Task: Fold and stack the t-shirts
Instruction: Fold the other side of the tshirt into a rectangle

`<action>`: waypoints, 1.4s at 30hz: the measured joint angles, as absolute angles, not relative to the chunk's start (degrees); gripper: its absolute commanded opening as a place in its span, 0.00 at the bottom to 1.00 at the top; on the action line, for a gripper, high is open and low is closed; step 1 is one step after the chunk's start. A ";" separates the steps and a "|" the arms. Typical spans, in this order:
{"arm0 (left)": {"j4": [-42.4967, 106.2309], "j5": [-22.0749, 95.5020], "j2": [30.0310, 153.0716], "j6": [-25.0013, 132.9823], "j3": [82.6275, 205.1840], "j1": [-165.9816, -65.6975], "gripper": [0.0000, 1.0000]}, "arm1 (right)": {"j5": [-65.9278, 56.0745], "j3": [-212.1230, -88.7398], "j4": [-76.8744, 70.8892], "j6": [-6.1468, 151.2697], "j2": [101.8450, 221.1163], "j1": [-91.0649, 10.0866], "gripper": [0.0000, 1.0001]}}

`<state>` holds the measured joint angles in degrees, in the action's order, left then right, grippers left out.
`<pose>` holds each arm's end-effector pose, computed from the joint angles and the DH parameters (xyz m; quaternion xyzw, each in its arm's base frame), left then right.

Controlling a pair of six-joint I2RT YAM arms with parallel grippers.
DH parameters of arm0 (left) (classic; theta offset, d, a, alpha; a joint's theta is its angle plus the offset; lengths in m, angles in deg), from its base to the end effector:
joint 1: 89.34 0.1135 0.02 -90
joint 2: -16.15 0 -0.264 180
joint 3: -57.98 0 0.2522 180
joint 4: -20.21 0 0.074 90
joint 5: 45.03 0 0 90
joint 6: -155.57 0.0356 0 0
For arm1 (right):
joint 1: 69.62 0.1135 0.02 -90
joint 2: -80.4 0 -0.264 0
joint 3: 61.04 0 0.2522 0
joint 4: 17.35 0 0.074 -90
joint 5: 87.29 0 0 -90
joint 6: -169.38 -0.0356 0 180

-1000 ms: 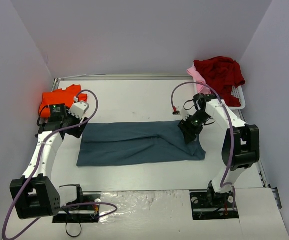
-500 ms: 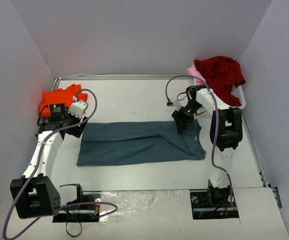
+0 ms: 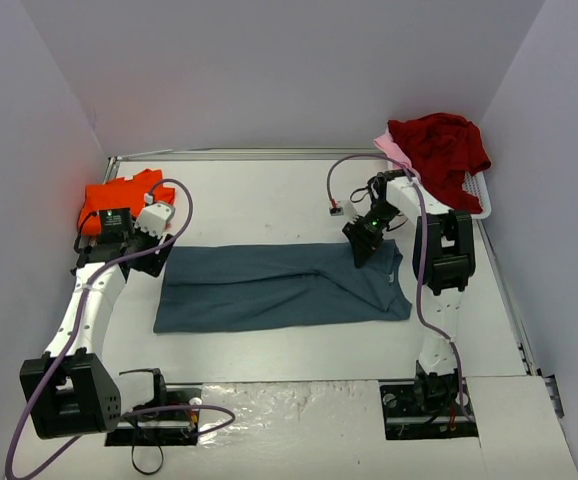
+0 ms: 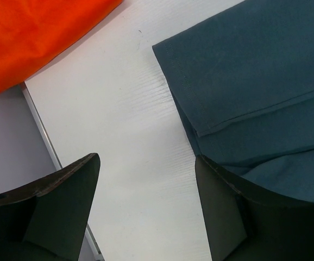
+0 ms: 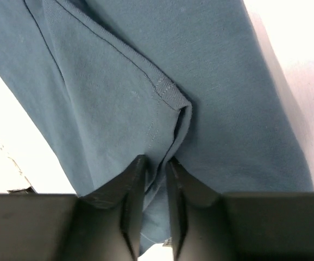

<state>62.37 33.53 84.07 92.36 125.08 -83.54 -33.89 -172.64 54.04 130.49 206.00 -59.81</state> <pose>0.2520 0.0185 0.2803 0.2053 0.8899 0.0236 0.4066 0.4168 0.0936 0.1649 -0.4918 0.8113 0.2801 0.1464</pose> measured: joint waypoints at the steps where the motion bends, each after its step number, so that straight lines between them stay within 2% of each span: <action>1: 62.44 33.53 84.07 92.33 125.08 -83.54 0.70 | -33.97 -172.64 54.08 130.53 206.00 -59.81 0.11; 4: 62.68 33.51 83.93 92.31 125.08 -83.54 0.70 | -34.19 -172.40 54.08 130.49 205.76 -59.81 0.02; 7: 63.14 33.51 83.04 92.31 125.08 -83.54 0.70 | -34.28 -171.18 54.10 130.47 204.51 -59.79 0.01; 18: 63.42 32.70 79.63 92.09 123.59 -83.54 0.70 | -35.24 -166.56 54.65 129.81 196.49 -57.21 0.00; 29: 63.34 32.37 79.39 92.05 122.50 -83.54 0.70 | -35.83 -162.85 57.36 129.53 194.29 -50.63 0.00; 32: 63.31 32.35 79.37 92.05 122.50 -83.54 0.70 | -35.90 -161.30 58.37 130.05 194.26 -49.58 0.03; 37: 63.29 32.33 79.34 91.92 122.50 -83.54 0.70 | -35.17 -157.78 59.28 130.58 193.48 -48.25 0.20; 42: 63.29 32.07 79.34 91.83 122.50 -83.54 0.70 | -34.56 -155.22 60.07 130.93 193.00 -47.05 0.28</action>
<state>63.29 32.07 79.34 91.83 122.50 -83.54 -34.56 -155.22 60.07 130.93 193.00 -47.05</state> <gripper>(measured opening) 0.701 0.248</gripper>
